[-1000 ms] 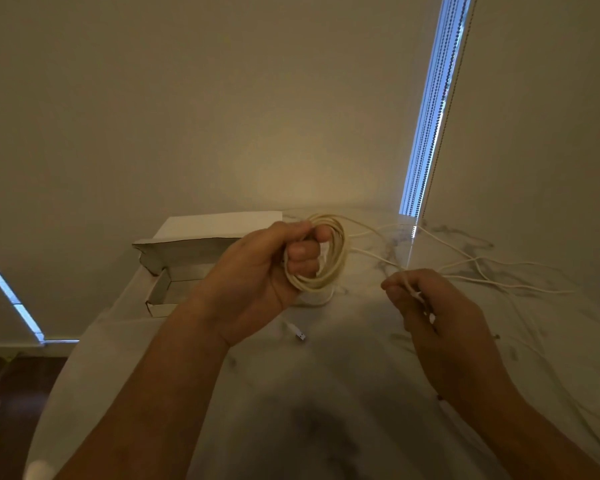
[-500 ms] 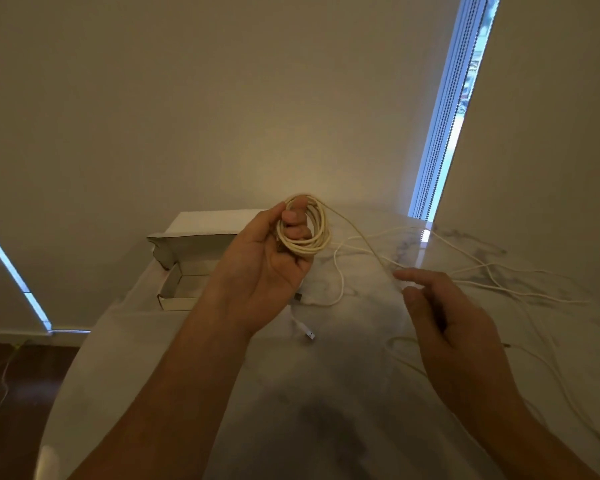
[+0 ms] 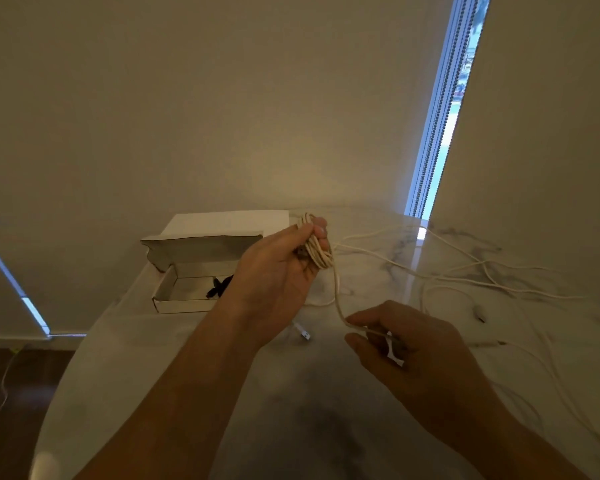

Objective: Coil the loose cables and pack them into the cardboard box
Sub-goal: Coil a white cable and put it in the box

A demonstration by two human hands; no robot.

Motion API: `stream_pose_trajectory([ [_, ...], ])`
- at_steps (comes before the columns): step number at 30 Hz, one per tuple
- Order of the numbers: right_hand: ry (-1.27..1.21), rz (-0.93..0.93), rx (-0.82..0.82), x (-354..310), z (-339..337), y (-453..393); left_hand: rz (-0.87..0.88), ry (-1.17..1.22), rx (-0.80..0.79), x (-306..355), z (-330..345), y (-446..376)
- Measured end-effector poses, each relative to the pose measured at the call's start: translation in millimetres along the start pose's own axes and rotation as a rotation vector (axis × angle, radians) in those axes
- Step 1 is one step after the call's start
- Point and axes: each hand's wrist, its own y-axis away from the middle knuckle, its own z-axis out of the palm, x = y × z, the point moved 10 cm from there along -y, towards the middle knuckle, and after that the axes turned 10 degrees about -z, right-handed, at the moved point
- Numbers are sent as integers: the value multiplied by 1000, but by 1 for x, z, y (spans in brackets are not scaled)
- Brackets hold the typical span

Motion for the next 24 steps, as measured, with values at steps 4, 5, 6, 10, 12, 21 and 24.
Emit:
stream_pose_trajectory([
  [4, -11, -53, 11, -6, -1, -1, 10, -180, 69, -9, 1, 0],
  [5, -16, -59, 15, -6, -2, -1, 3, -220, 71, -11, 3, 0],
  [6, -23, -63, 16, -6, -2, -1, -1, -269, 72, -14, 6, 2],
  [10, -43, -77, 28, -5, -5, 0, -48, -492, 62, -26, 12, 2],
  [12, -52, -74, 48, -4, -8, 0, -88, -612, 31, -33, 13, 4],
  [21, 42, 50, 202, 14, -32, 0, -130, -1279, -130, -44, 26, 20],
  [24, 51, 94, 222, 19, -35, 1, -188, -1323, -243, -52, 30, 23],
])
